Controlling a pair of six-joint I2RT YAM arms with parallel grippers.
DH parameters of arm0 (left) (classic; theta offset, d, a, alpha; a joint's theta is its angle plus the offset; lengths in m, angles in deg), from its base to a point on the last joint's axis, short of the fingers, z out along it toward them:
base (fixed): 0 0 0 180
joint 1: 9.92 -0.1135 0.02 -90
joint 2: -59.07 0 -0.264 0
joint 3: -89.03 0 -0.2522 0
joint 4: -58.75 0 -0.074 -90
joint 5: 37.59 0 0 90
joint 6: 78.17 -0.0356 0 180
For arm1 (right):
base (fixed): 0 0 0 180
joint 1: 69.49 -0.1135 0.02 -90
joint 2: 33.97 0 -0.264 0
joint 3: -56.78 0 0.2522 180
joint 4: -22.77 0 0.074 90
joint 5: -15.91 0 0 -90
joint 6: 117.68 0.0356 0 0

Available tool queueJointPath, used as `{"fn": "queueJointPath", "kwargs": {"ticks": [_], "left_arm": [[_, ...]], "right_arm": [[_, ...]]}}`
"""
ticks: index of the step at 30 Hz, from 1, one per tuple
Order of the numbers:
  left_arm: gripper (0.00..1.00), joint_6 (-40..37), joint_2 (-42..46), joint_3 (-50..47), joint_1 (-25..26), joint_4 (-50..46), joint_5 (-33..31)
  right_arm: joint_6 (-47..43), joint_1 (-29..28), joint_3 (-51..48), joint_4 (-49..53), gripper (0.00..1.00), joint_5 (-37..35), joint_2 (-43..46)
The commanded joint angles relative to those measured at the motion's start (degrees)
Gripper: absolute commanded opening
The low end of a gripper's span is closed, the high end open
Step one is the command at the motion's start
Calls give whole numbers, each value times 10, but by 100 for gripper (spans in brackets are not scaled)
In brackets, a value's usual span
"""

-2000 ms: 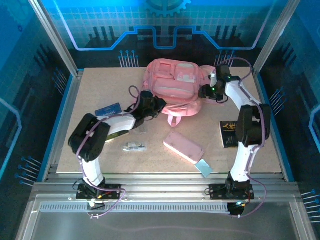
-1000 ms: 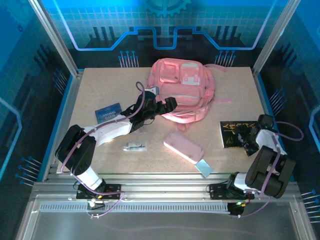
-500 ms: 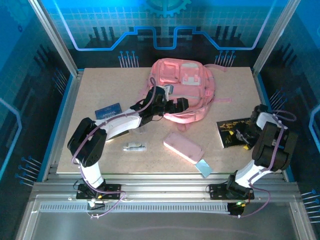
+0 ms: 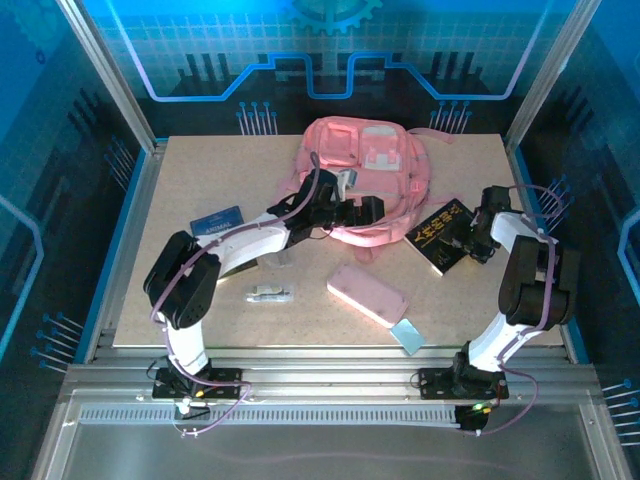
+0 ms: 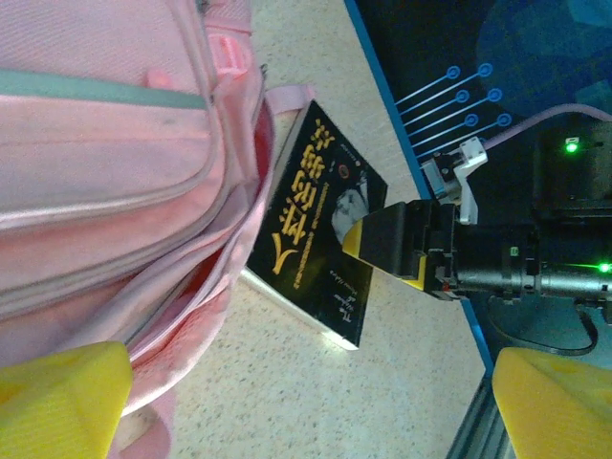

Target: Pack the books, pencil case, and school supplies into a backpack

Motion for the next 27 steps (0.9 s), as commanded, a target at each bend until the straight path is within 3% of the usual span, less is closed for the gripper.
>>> {"fn": "queueJointPath", "kwargs": {"ticks": [1, 4, 8, 14, 20, 27], "left_arm": [[94, -17, -31, 47, 10, -13, 18], [87, -19, -79, 107, 16, -54, 18], [83, -35, -163, 210, 28, -113, 11], [75, -66, -291, 401, 49, -240, 13], [68, -83, -350, 466, 65, -272, 0], [67, -103, -423, 545, 71, -355, -34]], "right_arm": [[-4, 3, -4, -34, 73, 24, 32], [10, 13, -31, -80, 66, 72, 49], [21, 18, -50, -114, 66, 108, 47], [62, 44, -67, -90, 71, 39, 66], [78, 83, -119, -133, 70, 58, 90], [80, 78, -111, -214, 63, 161, 18]]}}
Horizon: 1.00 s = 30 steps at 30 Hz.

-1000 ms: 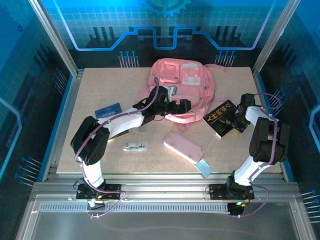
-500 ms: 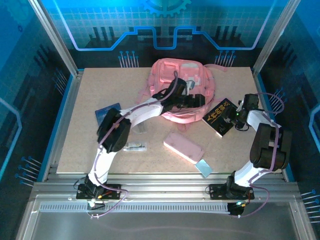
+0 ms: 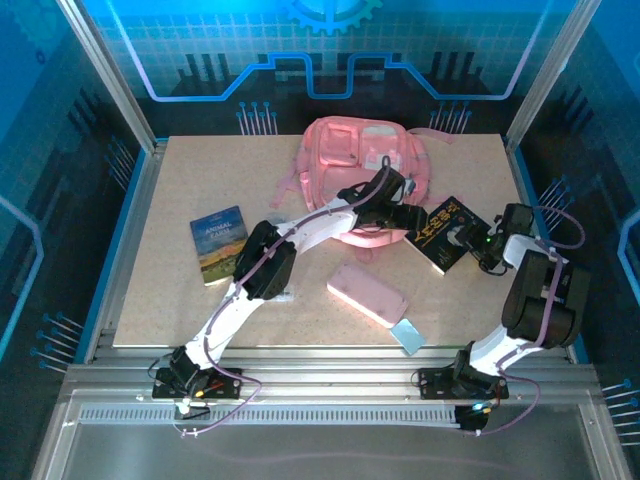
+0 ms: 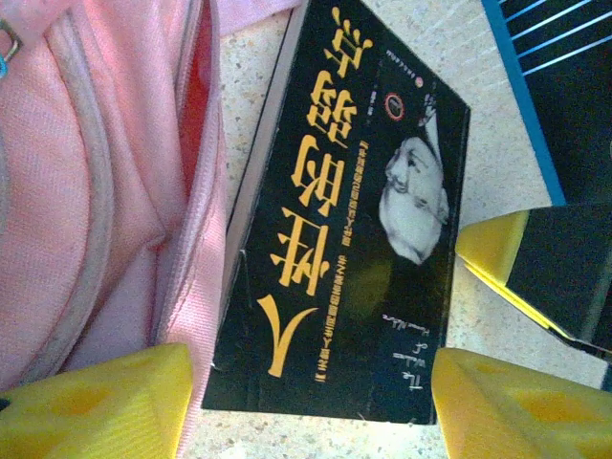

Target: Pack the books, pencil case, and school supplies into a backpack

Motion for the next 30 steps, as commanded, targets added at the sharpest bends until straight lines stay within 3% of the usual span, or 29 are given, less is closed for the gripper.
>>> {"fn": "queueJointPath", "kwargs": {"ticks": [1, 8, 16, 26, 30], "left_arm": [[66, -23, -45, 37, 5, -83, -24], [61, -24, -59, 30, 4, -110, -29], [57, -21, -60, 25, 4, -113, -25], [56, -11, -54, 17, 4, -107, -21], [56, -8, -49, 8, 4, -102, -19]], "right_arm": [[11, -8, 1, -63, 61, 68, -35], [24, -40, -7, -117, 52, 125, -29], [35, -53, -24, -135, 51, 162, 46], [66, -94, -52, -214, 49, 184, -10], [60, -108, -37, -207, 44, 183, -16]]}}
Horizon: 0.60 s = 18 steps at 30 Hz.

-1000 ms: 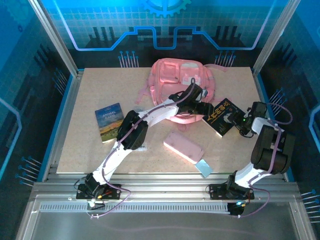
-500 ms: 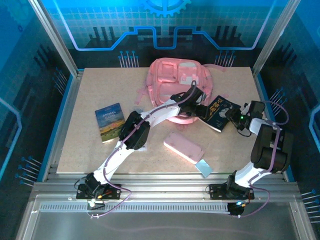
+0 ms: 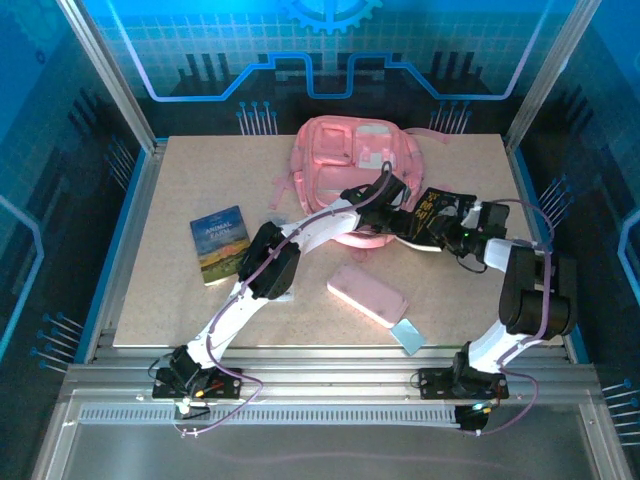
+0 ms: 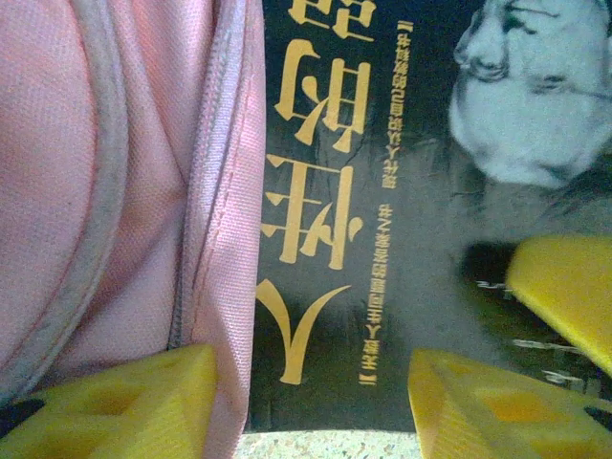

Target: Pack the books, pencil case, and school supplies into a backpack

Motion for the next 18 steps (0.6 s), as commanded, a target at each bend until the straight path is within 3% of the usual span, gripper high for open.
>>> {"fn": "queueJointPath", "kwargs": {"ticks": [1, 5, 10, 15, 18], "left_arm": [[56, 8, -18, -24, 4, -27, 8], [58, 28, 6, -53, -4, -10, 15], [81, 62, 115, -144, -27, 61, 28], [98, 104, 245, -267, -64, 176, 39], [99, 136, 292, -329, -94, 249, 73]], "right_arm": [[-1, -15, 14, -9, 40, 39, -4], [-29, -11, 30, 45, 23, 14, 20], [-81, -6, 66, 156, 2, -23, 83], [-114, -7, 103, 232, 0, 9, 145], [-126, -15, 123, 256, 0, 73, 163]]}}
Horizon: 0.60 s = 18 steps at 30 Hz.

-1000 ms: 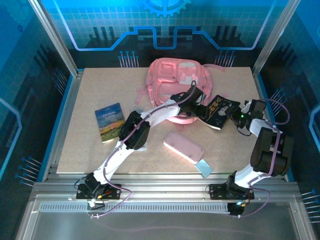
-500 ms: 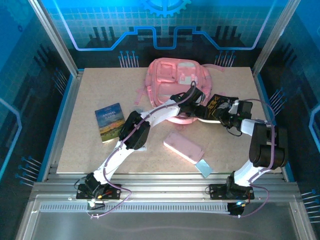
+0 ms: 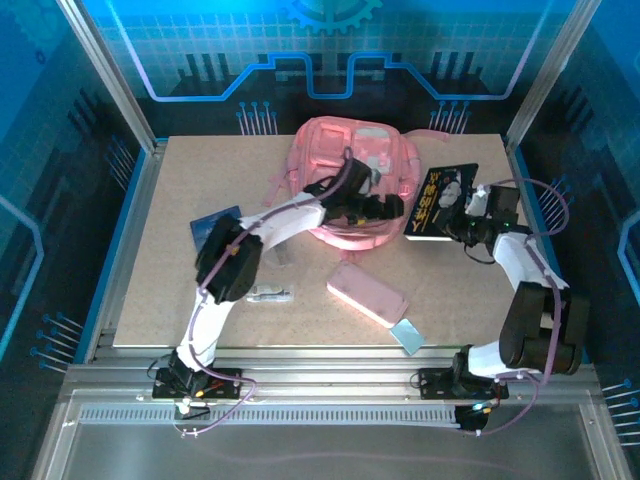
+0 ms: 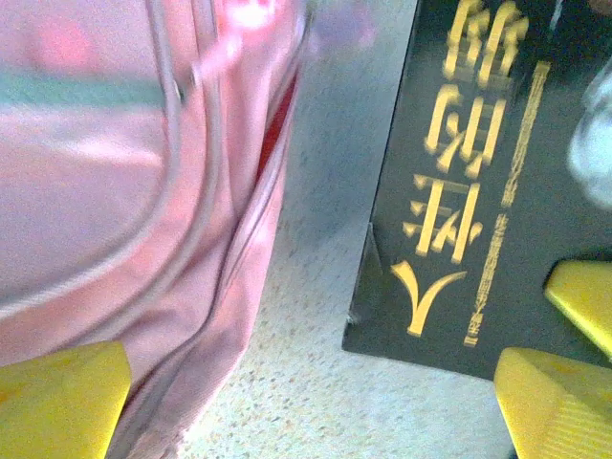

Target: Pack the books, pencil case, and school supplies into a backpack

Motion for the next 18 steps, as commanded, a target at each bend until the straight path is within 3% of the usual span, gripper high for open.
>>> {"fn": "queueJointPath", "kwargs": {"ticks": [1, 10, 14, 18], "left_arm": [[99, 55, 67, -56, -40, 116, 47], [99, 104, 88, -138, -69, 271, 145], [99, 153, 73, -158, -75, 334, 176], [92, 204, 70, -182, -77, 429, 195]], "right_arm": [[-37, -14, 39, 33, 0, 92, 30], [4, -94, 56, -58, 0, 234, 38], [30, -116, 51, -115, 0, 264, 41], [57, -126, 42, -157, 0, 281, 29]]}}
